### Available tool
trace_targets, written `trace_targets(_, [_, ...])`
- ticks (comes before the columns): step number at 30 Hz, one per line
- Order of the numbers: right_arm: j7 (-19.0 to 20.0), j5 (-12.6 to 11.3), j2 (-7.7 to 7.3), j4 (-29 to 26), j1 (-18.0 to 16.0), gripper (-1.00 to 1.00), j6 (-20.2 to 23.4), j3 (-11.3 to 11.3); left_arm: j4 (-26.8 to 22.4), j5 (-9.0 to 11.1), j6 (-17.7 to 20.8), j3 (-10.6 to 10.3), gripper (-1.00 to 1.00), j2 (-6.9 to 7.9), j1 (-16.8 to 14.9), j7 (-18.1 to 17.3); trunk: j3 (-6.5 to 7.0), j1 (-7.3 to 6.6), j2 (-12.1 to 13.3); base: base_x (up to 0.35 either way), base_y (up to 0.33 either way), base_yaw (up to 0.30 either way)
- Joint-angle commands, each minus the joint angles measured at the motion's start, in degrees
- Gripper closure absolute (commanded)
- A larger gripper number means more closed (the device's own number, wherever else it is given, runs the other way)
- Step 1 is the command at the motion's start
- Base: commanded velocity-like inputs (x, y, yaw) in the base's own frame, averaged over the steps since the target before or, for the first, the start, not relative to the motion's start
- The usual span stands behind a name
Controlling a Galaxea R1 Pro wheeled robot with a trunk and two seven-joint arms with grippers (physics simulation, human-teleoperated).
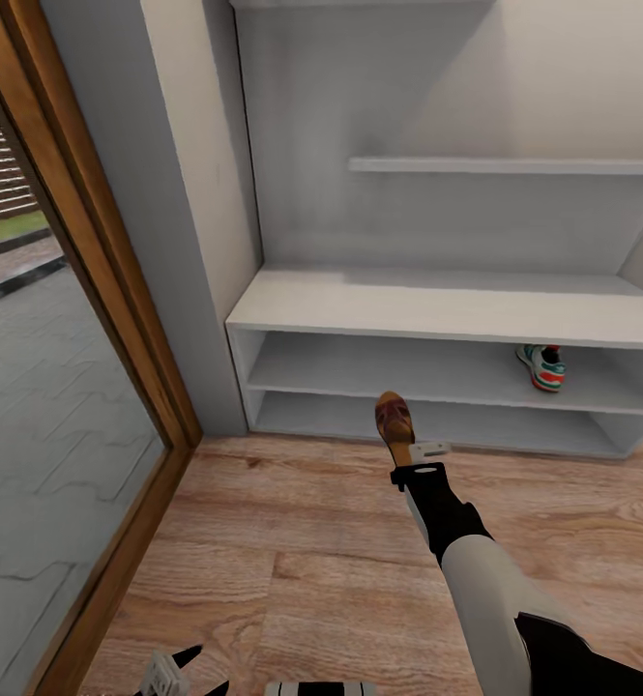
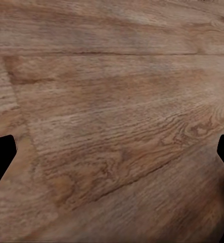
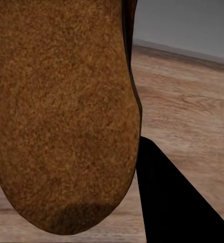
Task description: Pick up the two gym shoes and the two sandals from the corridor floor and place them onto the hallstand (shoe rack) in the corridor, making sure they are on the rack and not on the floor. Arrange them so the two gym shoes are next to each other and the two sandals are next to each other.
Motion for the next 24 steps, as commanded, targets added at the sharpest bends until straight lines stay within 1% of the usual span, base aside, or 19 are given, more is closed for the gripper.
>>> trace_targets(1, [0.0, 0.1, 0.07, -0.1, 0.0, 1.0, 0.2, -0.3, 0.1, 0.0, -0.2, 0.1, -1.0, -0.02, 0.0, -0.3, -0.08, -0.01, 0.0, 0.0, 0.0, 0.068])
trace_targets(11, [-0.3, 0.1, 0.07, 1.1, 0.0, 1.0, 0.2, -0.2, 0.1, 0.0, -0.3, 0.1, -1.0, -0.06, 0.0, -0.2, -0.16, -0.01, 0.0, 0.0, 0.0, 0.019])
trace_targets(13, [-0.3, -0.2, 0.07, 0.9, 0.0, 1.0, 0.3, -0.2, 0.2, 0.0, -0.3, 0.1, -1.0, -0.09, 0.0, -0.2, -0.16, -0.01, 0.0, 0.0, 0.0, 0.002])
trace_targets(14, [-0.4, -0.8, 0.07, 0.8, 0.0, 1.0, 0.3, -0.2, 0.2, 0.0, -0.3, 0.1, -1.0, -0.11, 0.0, -0.2, -0.16, -0.01, 0.0, 0.0, 0.0, 0.0])
trace_targets(15, [-0.8, -3.7, 0.07, 0.3, -0.1, 1.0, 0.5, -0.3, 0.2, 0.0, -0.3, 0.1, -1.0, -0.14, 0.0, -0.2, -0.16, -0.01, 0.0, 0.0, 0.0, 0.0])
trace_targets(16, [-1.5, -5.2, 0.07, 0.1, -0.1, 1.0, 0.5, -0.3, 0.2, 0.0, -0.4, 0.1, -1.0, -0.14, 0.0, -0.2, -0.16, -0.01, 0.0, 0.0, 0.0, 0.0])
trace_targets(17, [-1.9, -6.0, 0.07, 0.0, -0.1, 1.0, 0.5, -0.3, 0.2, 0.0, -0.3, 0.1, -1.0, -0.14, 0.0, -0.2, -0.16, -0.01, 0.0, 0.0, 0.0, 0.0])
trace_targets(19, [-3.7, -8.8, 0.07, -0.3, -0.1, 1.0, 0.5, -0.2, 0.2, 0.0, -0.3, 0.1, -1.0, -0.15, 0.0, -0.2, -0.16, -0.01, 0.0, 0.072, 0.0, 0.0])
trace_targets(21, [-4.3, -9.6, 0.07, -0.4, -0.1, 1.0, 0.5, -0.2, 0.2, 0.0, -0.3, 0.1, -1.0, -0.15, 0.0, -0.2, -0.16, -0.01, 0.0, 0.188, 0.016, 0.0])
trace_targets(24, [-4.6, -10.1, 0.07, -0.4, -0.1, 1.0, 0.5, -0.2, 0.2, 0.0, -0.3, 0.1, -1.0, -0.15, 0.0, -0.2, -0.16, -0.01, 0.0, 0.258, 0.052, 0.0])
